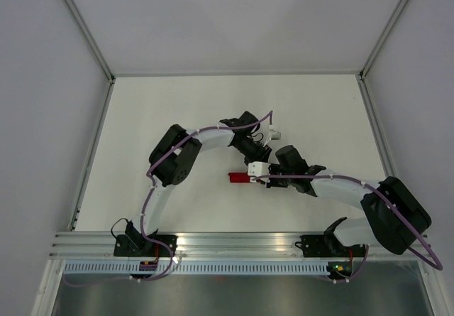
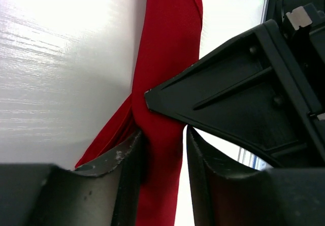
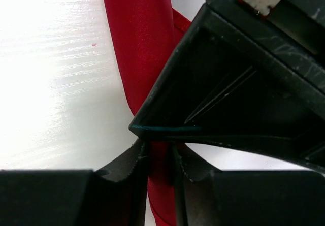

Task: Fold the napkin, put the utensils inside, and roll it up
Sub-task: Roll the napkin at the center of the board.

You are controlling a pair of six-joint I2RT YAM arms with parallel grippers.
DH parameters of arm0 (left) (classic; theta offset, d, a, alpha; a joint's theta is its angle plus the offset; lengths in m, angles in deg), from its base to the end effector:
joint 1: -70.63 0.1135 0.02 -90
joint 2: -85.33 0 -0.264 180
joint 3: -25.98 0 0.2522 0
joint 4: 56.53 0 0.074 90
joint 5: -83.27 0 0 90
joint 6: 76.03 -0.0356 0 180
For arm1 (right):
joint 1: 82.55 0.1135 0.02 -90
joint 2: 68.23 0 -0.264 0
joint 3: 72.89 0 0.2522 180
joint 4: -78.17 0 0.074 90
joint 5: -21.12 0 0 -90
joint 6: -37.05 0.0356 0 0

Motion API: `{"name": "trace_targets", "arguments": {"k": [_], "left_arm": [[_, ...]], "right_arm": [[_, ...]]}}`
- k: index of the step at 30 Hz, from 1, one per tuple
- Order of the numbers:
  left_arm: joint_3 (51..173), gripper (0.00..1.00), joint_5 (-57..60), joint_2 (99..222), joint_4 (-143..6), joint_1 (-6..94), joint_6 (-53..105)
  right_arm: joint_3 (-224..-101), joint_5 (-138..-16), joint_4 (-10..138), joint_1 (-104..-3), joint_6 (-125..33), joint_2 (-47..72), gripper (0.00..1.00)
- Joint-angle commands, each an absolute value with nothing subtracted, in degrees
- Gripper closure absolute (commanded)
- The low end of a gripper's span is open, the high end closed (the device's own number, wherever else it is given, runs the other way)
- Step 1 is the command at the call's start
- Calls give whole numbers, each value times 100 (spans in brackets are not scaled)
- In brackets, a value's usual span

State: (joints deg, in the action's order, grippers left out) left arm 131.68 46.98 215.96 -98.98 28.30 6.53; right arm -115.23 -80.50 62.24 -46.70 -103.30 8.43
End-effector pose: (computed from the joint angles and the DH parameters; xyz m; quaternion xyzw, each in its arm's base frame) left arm 0.3187 -0.3291 0.1198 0.4485 0.7563 -0.4750 0.0341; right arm 0.1879 0.1446 0.1445 -0.6644 0.6596 0.0518 0.3475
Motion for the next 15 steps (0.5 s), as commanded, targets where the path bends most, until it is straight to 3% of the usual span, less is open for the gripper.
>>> {"name": "trace_targets", "arguments": {"k": [1, 15], "left_arm": [[13176, 55, 4240, 21453, -10097, 2888, 773], [12624, 52, 1959, 19837, -8771, 3529, 1897]], "right_arm": [[-11846, -7829, 5528, -4687, -10375, 1078, 75], [-12848, -8268, 3745, -4704, -9883, 1772, 78]]}}
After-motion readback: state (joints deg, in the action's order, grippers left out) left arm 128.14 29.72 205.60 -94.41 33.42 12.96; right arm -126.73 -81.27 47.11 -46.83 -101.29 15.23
